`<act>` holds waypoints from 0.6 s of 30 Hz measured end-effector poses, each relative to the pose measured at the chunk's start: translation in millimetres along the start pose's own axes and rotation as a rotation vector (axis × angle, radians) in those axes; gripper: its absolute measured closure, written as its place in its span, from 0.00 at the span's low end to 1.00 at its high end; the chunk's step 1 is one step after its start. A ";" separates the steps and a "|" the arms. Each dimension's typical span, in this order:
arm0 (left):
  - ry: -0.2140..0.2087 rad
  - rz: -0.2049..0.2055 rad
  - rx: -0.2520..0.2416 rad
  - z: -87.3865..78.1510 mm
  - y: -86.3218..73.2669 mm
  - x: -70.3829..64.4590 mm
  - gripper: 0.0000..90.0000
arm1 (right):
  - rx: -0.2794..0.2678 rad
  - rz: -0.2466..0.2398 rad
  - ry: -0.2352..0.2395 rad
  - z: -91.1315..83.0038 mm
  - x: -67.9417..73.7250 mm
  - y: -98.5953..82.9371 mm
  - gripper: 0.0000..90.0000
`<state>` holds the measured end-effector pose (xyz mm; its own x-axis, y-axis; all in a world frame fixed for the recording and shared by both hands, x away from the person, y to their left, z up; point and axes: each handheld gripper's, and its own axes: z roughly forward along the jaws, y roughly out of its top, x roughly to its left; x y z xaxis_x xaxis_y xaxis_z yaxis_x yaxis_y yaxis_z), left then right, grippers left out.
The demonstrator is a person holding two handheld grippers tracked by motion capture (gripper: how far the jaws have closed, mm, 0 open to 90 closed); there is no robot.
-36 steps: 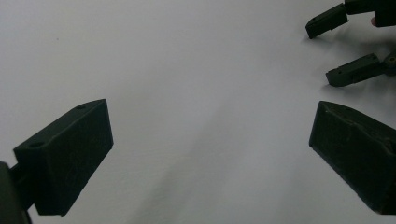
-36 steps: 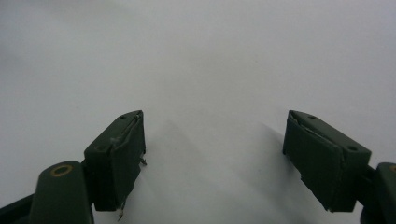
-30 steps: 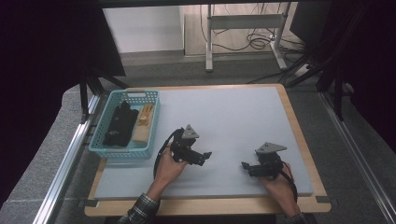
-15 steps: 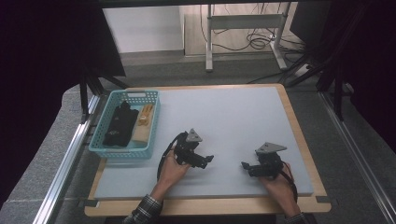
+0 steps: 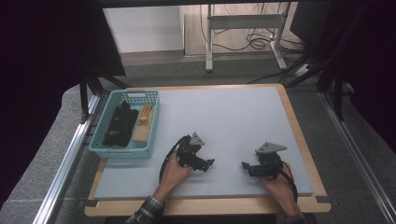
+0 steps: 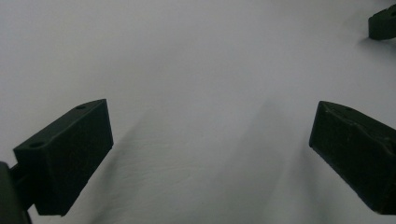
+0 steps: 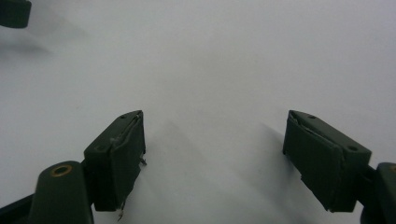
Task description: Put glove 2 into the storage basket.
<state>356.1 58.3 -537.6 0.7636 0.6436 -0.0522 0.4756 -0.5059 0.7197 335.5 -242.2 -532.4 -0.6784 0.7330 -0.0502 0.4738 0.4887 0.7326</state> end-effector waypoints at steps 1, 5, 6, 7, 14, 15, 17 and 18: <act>0.001 0.000 0.004 0.6 -0.4 -0.2 0.00 | 0.000 0.000 0.000 0.0 0.0 0.0 0.23; 0.007 -0.004 0.020 5.1 -2.7 -0.9 0.00 | 0.001 -0.001 -0.001 0.0 -0.1 0.1 0.23; 0.011 -0.002 0.026 5.8 -2.6 -0.9 0.00 | 0.001 -0.001 -0.001 0.0 -0.1 0.1 0.23; 0.013 0.004 0.027 5.8 -2.3 -1.0 0.00 | 0.000 -0.001 0.000 0.0 -0.1 0.1 0.23; 0.017 0.006 0.043 7.1 -1.9 -1.7 0.00 | 0.001 -0.001 0.000 0.0 0.0 0.2 0.23; 0.017 0.006 0.043 7.2 -2.0 -1.8 0.00 | 0.001 -0.001 -0.001 0.0 0.0 0.1 0.23; 0.016 0.010 0.045 7.4 -1.9 -1.7 0.00 | 0.001 -0.001 -0.001 0.0 0.0 0.1 0.23; 0.016 0.010 0.046 7.5 -1.9 -1.7 0.00 | 0.000 0.001 0.000 0.1 0.2 0.0 0.23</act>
<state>357.1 53.8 -544.1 0.7613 0.6475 -0.0339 0.4878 -0.5376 0.6878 335.4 -242.0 -532.5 -0.6781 0.7333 -0.0495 0.4744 0.4882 0.7325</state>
